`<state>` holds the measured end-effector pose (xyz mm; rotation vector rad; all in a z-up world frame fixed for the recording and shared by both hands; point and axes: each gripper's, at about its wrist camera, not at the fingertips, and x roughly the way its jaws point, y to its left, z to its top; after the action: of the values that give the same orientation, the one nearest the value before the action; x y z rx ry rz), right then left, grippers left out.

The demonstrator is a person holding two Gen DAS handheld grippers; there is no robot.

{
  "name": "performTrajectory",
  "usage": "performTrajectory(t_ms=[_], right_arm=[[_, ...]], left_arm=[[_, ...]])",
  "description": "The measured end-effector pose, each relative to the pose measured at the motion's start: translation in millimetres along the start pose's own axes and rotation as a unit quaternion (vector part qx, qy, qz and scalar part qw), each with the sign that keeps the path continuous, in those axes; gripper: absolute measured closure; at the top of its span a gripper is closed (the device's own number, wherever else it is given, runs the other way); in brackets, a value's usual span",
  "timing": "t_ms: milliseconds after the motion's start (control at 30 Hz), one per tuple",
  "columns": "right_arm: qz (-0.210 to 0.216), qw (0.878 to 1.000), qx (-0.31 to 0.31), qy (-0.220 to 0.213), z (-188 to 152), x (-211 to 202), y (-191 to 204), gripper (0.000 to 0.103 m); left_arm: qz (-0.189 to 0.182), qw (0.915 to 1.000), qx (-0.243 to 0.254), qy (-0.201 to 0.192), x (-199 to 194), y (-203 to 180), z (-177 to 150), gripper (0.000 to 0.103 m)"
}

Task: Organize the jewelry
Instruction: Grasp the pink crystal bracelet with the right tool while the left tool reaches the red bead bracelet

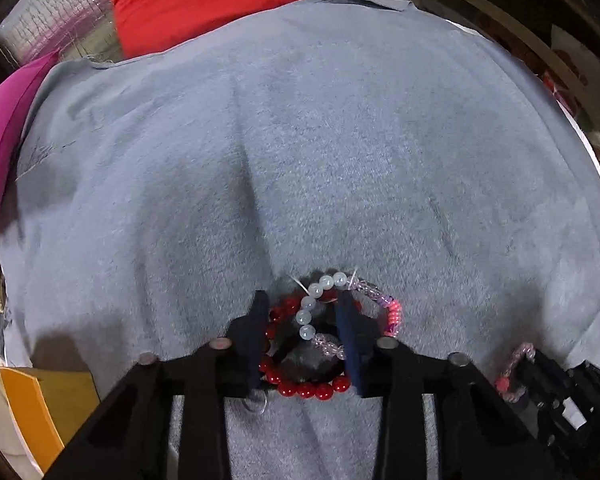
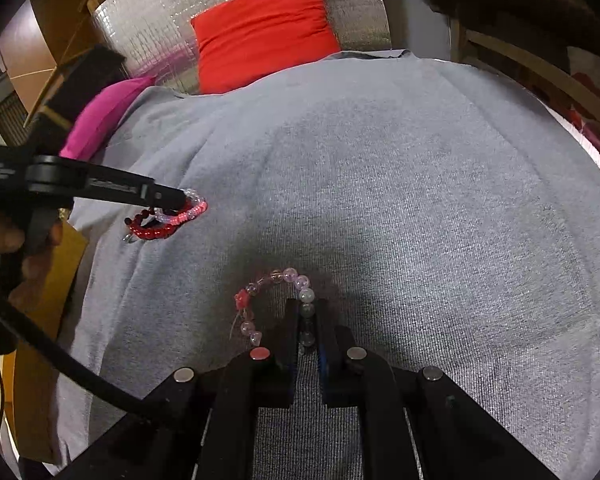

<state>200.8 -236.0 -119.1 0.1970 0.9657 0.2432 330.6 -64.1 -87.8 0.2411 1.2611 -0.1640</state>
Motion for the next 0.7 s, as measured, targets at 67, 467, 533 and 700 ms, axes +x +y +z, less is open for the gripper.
performTrajectory(t_ms=[67,467,533,700], right_arm=[[0.001,1.0,0.0,0.0,-1.1,-1.2,-1.8,0.095],[0.004,1.0,0.003,0.0,-1.2,-1.5,-1.9,0.095],[0.005,1.0,0.003,0.0,-0.3,-1.0,-0.8,0.095],[0.005,1.0,0.002,-0.001,-0.9,-1.5,1.5,0.095]], left_arm=[[-0.002,1.0,-0.004,0.001,-0.5,0.1,5.1,0.072],[-0.025,0.9994,-0.022,-0.003,-6.8,-6.7,18.7,0.072],[-0.036,0.9986,-0.037,-0.006,-15.2,-1.3,16.6,0.066],[-0.06,0.9964,-0.057,-0.021,-35.3,-0.5,8.6,0.062]])
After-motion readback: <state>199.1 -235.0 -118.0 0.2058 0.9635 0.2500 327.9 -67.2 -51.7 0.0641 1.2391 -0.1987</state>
